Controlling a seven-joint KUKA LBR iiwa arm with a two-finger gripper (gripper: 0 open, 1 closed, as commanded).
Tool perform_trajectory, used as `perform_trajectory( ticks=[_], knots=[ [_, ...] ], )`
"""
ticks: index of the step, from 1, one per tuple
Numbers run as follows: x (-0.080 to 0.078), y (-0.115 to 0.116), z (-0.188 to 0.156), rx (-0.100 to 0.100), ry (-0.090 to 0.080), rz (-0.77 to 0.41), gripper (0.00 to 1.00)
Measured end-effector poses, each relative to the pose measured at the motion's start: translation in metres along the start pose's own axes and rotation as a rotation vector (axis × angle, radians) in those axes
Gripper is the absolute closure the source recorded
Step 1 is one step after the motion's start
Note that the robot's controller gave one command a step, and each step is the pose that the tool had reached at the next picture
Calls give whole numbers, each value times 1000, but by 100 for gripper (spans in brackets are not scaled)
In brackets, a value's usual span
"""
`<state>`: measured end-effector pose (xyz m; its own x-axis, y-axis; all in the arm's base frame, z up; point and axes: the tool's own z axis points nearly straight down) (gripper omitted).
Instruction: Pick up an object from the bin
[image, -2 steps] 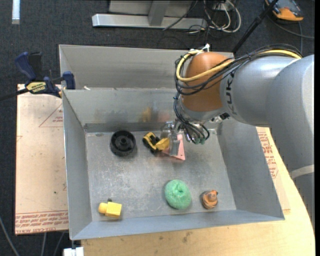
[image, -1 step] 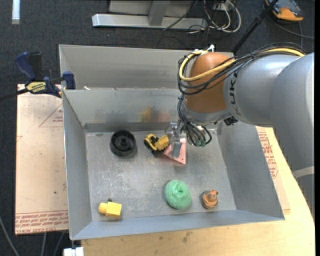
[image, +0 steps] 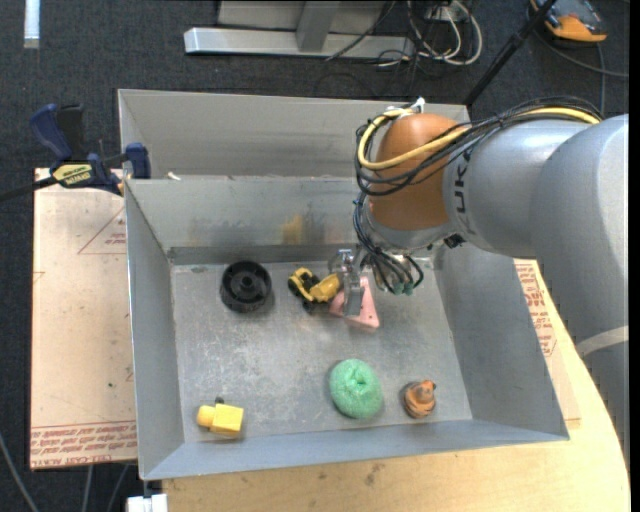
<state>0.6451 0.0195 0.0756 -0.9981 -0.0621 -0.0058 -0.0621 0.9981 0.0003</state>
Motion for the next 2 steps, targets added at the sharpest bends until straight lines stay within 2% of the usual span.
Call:
perform_trajectory(
  ticks=[1,2],
  knots=[
    [-1,15,3,-1,-1,159,100],
    [-1,16,3,-1,-1,159,100]
  ],
)
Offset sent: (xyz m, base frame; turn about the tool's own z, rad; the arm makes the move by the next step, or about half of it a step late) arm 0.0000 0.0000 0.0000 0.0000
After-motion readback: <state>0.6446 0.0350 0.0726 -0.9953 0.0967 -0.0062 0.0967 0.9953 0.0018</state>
